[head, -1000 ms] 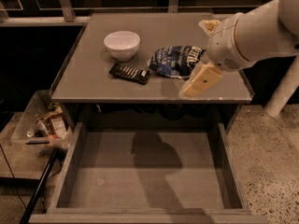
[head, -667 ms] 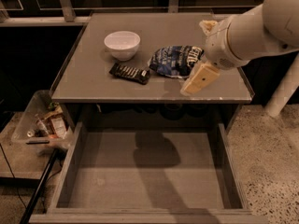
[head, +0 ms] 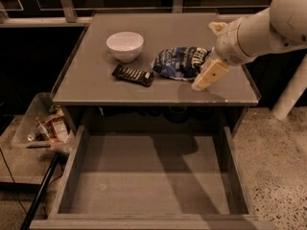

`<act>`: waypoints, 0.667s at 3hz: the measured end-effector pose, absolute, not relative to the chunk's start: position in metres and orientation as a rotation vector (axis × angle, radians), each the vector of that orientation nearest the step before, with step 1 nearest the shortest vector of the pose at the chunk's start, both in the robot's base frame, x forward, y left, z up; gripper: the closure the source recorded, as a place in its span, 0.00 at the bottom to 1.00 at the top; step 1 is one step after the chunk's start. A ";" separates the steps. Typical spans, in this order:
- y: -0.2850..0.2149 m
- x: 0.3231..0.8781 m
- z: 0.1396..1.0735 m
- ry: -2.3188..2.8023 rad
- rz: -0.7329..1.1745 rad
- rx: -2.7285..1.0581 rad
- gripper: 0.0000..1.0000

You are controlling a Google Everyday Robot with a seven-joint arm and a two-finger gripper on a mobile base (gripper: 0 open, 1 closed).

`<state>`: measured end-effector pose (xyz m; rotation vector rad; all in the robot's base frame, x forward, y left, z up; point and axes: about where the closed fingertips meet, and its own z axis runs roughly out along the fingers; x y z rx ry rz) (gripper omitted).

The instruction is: Place blue chip bag into top drawer

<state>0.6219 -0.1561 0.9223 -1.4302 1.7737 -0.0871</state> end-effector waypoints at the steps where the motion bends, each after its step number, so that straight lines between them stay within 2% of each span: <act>1: -0.151 0.643 0.922 1.716 -0.002 -1.423 0.00; 2: -0.131 0.656 0.918 1.665 0.082 -1.447 0.00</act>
Offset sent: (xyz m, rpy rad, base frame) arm 0.0491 0.0434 -0.0078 0.1768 0.0155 0.1934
